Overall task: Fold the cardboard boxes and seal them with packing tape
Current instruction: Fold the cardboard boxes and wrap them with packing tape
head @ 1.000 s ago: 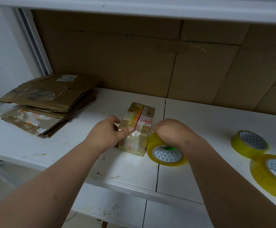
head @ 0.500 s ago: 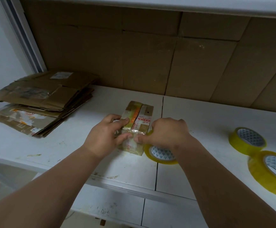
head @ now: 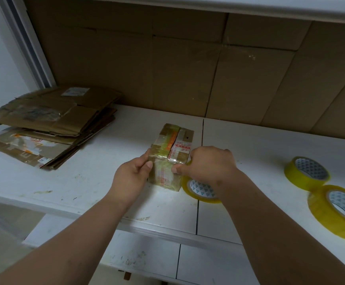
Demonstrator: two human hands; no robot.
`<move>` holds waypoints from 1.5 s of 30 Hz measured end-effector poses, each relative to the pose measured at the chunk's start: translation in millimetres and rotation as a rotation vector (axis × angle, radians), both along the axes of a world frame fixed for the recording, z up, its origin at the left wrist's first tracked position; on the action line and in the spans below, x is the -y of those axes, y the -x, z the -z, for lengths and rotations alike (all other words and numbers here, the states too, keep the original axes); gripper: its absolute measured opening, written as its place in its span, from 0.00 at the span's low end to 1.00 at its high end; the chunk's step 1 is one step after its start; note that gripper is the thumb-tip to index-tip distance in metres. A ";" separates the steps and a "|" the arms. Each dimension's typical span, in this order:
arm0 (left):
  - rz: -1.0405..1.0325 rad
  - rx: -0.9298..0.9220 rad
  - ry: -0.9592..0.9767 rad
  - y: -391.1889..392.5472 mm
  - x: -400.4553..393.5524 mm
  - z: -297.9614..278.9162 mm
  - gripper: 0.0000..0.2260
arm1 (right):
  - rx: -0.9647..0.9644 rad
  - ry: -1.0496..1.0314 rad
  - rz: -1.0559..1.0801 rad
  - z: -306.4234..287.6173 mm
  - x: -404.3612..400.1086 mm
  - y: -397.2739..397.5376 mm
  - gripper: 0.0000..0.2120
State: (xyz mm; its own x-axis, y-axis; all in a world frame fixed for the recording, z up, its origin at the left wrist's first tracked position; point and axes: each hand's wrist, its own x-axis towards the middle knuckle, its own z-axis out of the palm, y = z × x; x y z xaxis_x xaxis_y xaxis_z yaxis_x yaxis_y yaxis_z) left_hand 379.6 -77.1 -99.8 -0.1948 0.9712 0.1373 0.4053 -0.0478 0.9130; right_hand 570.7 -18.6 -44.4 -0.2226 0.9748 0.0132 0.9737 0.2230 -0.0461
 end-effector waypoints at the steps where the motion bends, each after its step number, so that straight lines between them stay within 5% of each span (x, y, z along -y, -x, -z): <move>1: -0.007 -0.087 -0.023 -1.6 0.2 -0.4 0.16 | 0.016 -0.024 -0.001 0.8 1.2 1.0 0.26; 4: 0.060 -0.228 -0.027 -2.4 1.5 0.4 0.20 | 0.053 -0.089 -0.001 1.8 5.0 3.4 0.25; 9: 0.183 0.415 0.206 17.1 1.8 -12.3 0.12 | -0.030 0.060 -0.022 -8.9 6.3 -3.1 0.25; 13: 0.188 0.311 0.209 23.5 -2.3 -12.6 0.11 | -0.287 0.314 0.075 -25.0 5.2 -16.2 0.23; 16: 0.125 0.294 0.152 17.7 -6.1 -12.5 0.08 | -0.174 0.270 0.034 -23.4 7.1 -17.5 0.14; 22: 0.023 0.162 0.083 11.0 -17.0 -12.3 0.06 | -0.077 0.039 0.098 -9.5 13.4 -4.3 0.18; 29: -0.001 -0.057 0.014 1.8 -18.4 -14.2 0.13 | -0.109 0.059 0.103 -9.7 16.2 -9.6 0.20; 32: 0.039 -0.262 0.035 -3.9 -18.0 -19.0 0.28 | -0.272 0.220 0.094 -19.7 18.0 -19.1 0.18; 37: 0.145 -0.520 0.062 -21.7 -25.0 -29.9 0.39 | -0.630 0.392 0.088 -33.2 24.0 -36.6 0.10; 45: 0.121 -0.640 0.106 -22.6 -42.8 -46.5 0.44 | -1.008 0.408 0.064 -10.4 38.3 -55.5 0.15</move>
